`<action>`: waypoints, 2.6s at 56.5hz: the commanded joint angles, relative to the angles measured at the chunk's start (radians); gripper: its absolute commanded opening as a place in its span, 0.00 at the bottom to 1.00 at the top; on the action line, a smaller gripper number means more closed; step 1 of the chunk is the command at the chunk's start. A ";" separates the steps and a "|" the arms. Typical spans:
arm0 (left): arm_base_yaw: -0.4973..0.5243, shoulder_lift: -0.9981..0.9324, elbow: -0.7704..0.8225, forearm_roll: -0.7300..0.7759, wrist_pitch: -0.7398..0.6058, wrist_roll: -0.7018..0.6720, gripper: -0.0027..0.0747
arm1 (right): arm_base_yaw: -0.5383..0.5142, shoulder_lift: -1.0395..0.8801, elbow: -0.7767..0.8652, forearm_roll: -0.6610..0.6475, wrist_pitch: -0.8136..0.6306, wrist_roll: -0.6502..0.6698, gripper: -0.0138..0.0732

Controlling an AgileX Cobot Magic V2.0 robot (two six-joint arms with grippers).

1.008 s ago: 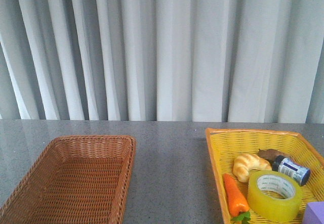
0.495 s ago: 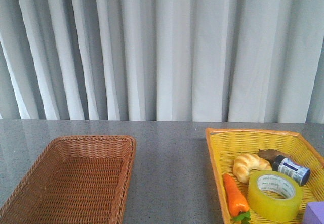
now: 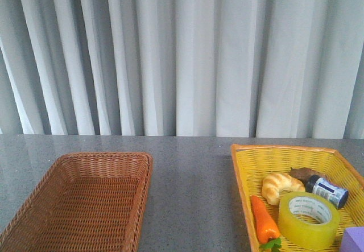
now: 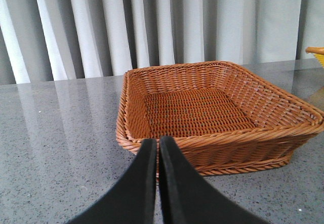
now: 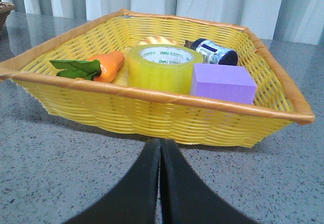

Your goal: Transfer tape with both arms

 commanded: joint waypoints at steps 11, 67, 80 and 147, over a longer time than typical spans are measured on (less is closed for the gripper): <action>-0.003 -0.016 -0.007 -0.002 -0.066 -0.007 0.03 | 0.002 -0.009 0.004 -0.008 -0.077 -0.005 0.15; -0.001 0.564 -0.767 -0.616 -0.363 0.660 0.03 | 0.002 0.686 -0.877 0.323 -0.267 -0.189 0.15; -0.005 0.776 -0.843 -0.614 -0.092 0.736 0.03 | 0.002 0.841 -0.903 0.245 -0.128 -0.189 0.15; -0.005 1.041 -0.843 -0.650 -0.028 0.725 0.38 | 0.002 0.936 -0.903 0.333 0.033 -0.232 0.59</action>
